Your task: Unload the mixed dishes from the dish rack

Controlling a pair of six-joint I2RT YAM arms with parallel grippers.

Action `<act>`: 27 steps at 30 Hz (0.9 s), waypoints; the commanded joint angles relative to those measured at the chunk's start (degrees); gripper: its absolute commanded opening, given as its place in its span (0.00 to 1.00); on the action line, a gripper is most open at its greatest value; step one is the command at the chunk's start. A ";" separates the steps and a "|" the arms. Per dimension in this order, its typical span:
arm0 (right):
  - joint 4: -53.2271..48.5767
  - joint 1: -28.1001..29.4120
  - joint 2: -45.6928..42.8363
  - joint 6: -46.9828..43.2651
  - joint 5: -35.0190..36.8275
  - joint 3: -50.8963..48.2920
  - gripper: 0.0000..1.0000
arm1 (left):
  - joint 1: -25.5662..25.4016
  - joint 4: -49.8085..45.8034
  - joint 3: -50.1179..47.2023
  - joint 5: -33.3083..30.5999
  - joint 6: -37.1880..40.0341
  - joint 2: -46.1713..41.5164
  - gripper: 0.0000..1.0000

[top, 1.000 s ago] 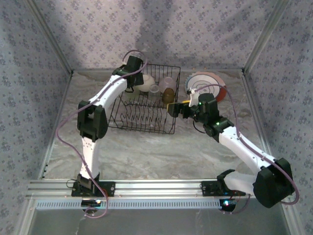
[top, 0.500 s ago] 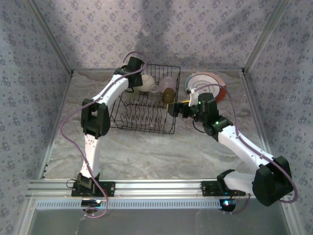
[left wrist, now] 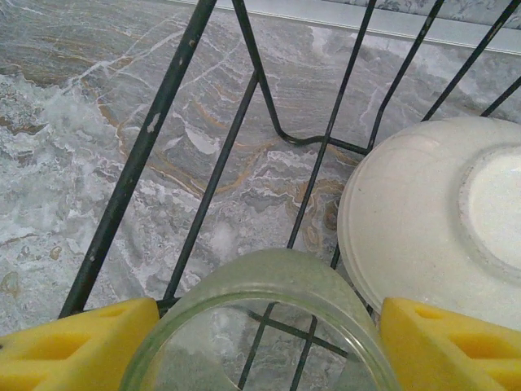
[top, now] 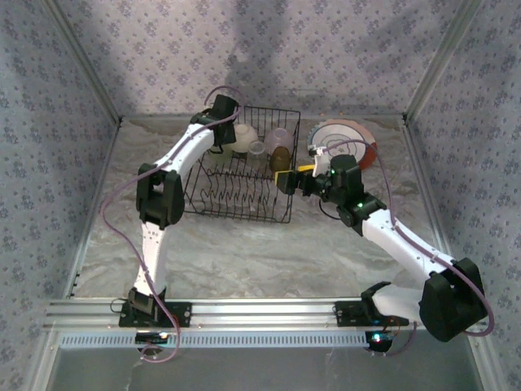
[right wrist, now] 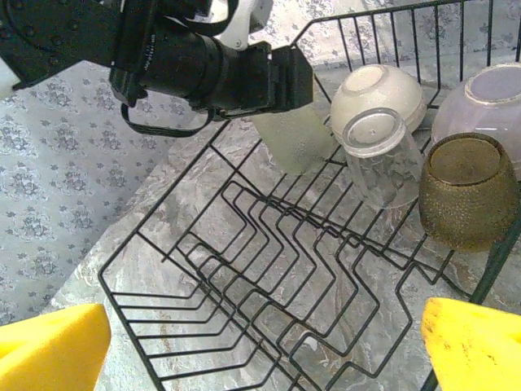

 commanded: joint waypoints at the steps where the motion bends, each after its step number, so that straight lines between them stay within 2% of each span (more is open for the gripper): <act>1: 1.80 0.02 0.37 0.65 -1.22 -0.64 1.00 | 0.53 -1.62 1.82 0.77 -0.70 1.31 0.68; 5: 1.88 0.02 0.70 0.85 -1.22 -0.59 1.00 | 0.55 -1.57 1.88 0.90 -0.73 1.32 0.64; 18: 1.90 0.07 1.34 1.15 -1.22 -0.47 1.00 | 0.55 -3.51 0.70 0.52 -1.33 -2.10 0.29; 27: 1.85 0.11 1.68 1.21 -1.14 -0.39 1.00 | 0.55 -1.90 -5.05 0.90 -1.11 -9.34 0.24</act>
